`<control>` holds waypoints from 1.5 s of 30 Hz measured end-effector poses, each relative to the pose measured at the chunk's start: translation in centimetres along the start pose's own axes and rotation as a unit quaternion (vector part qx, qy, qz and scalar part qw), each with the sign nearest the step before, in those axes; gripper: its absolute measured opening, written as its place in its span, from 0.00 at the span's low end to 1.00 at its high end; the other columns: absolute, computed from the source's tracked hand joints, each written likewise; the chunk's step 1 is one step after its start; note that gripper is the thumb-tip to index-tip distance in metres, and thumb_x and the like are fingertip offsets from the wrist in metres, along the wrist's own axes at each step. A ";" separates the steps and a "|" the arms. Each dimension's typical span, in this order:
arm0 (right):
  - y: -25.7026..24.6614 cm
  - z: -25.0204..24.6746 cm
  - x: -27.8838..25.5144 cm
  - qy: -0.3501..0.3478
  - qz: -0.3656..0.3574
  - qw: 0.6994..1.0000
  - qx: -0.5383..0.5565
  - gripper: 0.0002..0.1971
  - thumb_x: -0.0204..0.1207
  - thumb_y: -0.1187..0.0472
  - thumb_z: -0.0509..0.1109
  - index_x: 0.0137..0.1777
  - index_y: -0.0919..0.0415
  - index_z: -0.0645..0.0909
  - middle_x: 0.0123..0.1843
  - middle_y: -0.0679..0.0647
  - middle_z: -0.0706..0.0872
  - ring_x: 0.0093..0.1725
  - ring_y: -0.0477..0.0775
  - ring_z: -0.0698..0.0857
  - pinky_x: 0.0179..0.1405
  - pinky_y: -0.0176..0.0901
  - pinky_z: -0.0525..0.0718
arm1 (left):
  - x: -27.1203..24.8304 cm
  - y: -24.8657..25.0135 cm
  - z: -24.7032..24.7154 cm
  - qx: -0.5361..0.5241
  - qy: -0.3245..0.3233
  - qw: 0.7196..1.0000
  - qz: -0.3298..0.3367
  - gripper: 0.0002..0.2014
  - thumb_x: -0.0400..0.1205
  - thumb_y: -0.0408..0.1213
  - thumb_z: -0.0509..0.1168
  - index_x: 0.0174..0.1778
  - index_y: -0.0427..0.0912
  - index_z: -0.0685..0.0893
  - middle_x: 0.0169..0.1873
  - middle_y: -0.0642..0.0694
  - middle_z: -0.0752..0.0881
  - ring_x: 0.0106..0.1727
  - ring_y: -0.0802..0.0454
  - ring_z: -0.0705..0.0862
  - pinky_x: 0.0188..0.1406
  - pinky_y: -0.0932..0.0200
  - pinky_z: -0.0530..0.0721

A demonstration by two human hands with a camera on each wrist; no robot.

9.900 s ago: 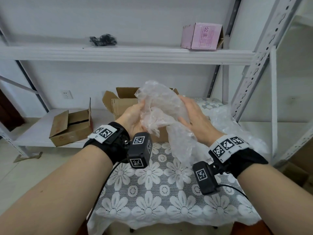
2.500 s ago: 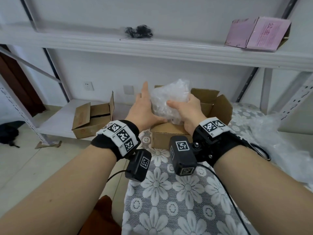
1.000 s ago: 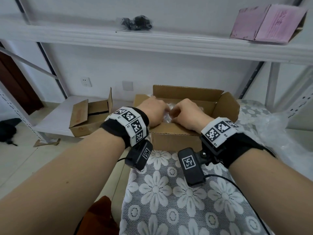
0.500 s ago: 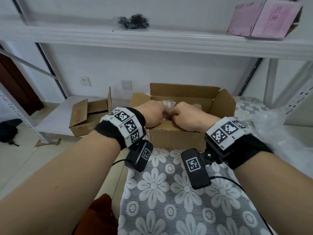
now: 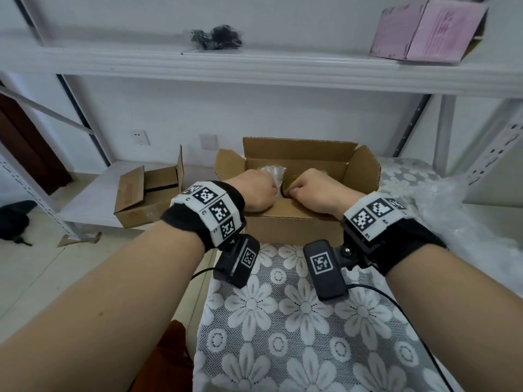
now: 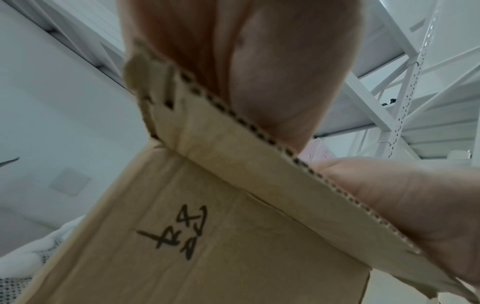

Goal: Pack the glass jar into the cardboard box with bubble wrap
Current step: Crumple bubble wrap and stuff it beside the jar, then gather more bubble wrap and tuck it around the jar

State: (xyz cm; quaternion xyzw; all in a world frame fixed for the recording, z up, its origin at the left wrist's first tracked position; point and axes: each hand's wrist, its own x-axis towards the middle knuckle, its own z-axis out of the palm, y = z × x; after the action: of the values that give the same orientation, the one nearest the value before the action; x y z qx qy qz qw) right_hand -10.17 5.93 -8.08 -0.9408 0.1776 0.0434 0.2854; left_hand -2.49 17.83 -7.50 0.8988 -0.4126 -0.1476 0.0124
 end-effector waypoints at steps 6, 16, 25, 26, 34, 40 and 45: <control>0.3 -1.2 -0.8 0.019 -0.032 0.998 0.049 0.14 0.81 0.65 0.62 0.50 0.63 0.91 0.42 0.54 0.89 0.35 0.47 0.81 0.35 0.38 0.79 | -1.1 1.4 -1.1 -0.122 0.072 0.990 -0.002 0.19 0.88 0.40 0.54 0.73 0.45 0.78 0.73 0.45 0.78 0.71 0.48 0.76 0.68 0.57 0.72; 1.7 -3.5 -5.1 0.191 -0.085 0.973 0.096 0.11 0.79 0.65 0.66 0.53 0.57 0.90 0.49 0.51 0.89 0.49 0.49 0.86 0.48 0.42 0.84 | -3.3 5.7 -3.1 -0.167 0.118 0.978 0.033 0.18 0.87 0.39 0.58 0.73 0.47 0.78 0.70 0.49 0.80 0.71 0.51 0.78 0.68 0.57 0.73; 7.8 -6.4 -8.6 0.294 -0.034 0.924 0.244 0.21 0.68 0.79 0.61 0.25 0.53 0.81 0.30 0.49 0.84 0.36 0.50 0.84 0.39 0.43 0.83 | -3.2 15.1 -2.9 -0.261 0.102 0.949 0.145 0.11 0.85 0.32 0.58 0.56 0.48 0.82 0.53 0.47 0.88 0.52 0.49 0.88 0.54 0.57 0.86; 8.9 -6.6 -9.0 0.298 -0.027 0.921 0.249 0.21 0.68 0.80 0.60 0.25 0.55 0.82 0.29 0.49 0.84 0.35 0.49 0.83 0.40 0.44 0.83 | -3.2 15.9 -2.7 -0.267 0.092 0.947 0.152 0.13 0.86 0.32 0.57 0.61 0.48 0.83 0.54 0.48 0.88 0.51 0.51 0.88 0.50 0.61 0.85; 16.4 -6.0 -10.3 0.323 0.052 0.912 0.249 0.23 0.68 0.78 0.62 0.23 0.49 0.82 0.31 0.47 0.85 0.39 0.50 0.83 0.44 0.45 0.83 | -1.9 20.2 0.1 -0.338 0.049 0.930 0.138 0.18 0.86 0.29 0.56 0.71 0.39 0.79 0.64 0.42 0.84 0.56 0.50 0.87 0.60 0.56 0.84; 19.8 -3.4 -10.2 0.244 0.086 0.937 0.235 0.07 0.69 0.66 0.76 0.35 0.54 0.84 0.40 0.52 0.87 0.43 0.54 0.85 0.39 0.43 0.82 | -0.8 19.9 4.3 -0.331 -0.039 0.942 0.046 0.17 0.87 0.34 0.58 0.72 0.43 0.78 0.67 0.44 0.80 0.63 0.47 0.81 0.62 0.54 0.82; 19.7 -0.9 -9.7 0.168 0.113 0.976 0.081 0.24 0.69 0.50 0.77 0.63 0.56 0.80 0.67 0.55 0.80 0.67 0.57 0.78 0.67 0.53 0.78 | -0.1 18.6 6.6 -0.358 -0.046 0.932 -0.031 0.18 0.86 0.33 0.59 0.72 0.39 0.78 0.72 0.42 0.77 0.68 0.45 0.78 0.63 0.55 0.79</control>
State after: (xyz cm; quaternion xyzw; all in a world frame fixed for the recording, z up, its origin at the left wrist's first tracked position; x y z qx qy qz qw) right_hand -26.30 -6.80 -15.81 -0.8823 0.3313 -0.0974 0.3199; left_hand -18.09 6.26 -11.14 0.8393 -0.3047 -0.3268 0.3096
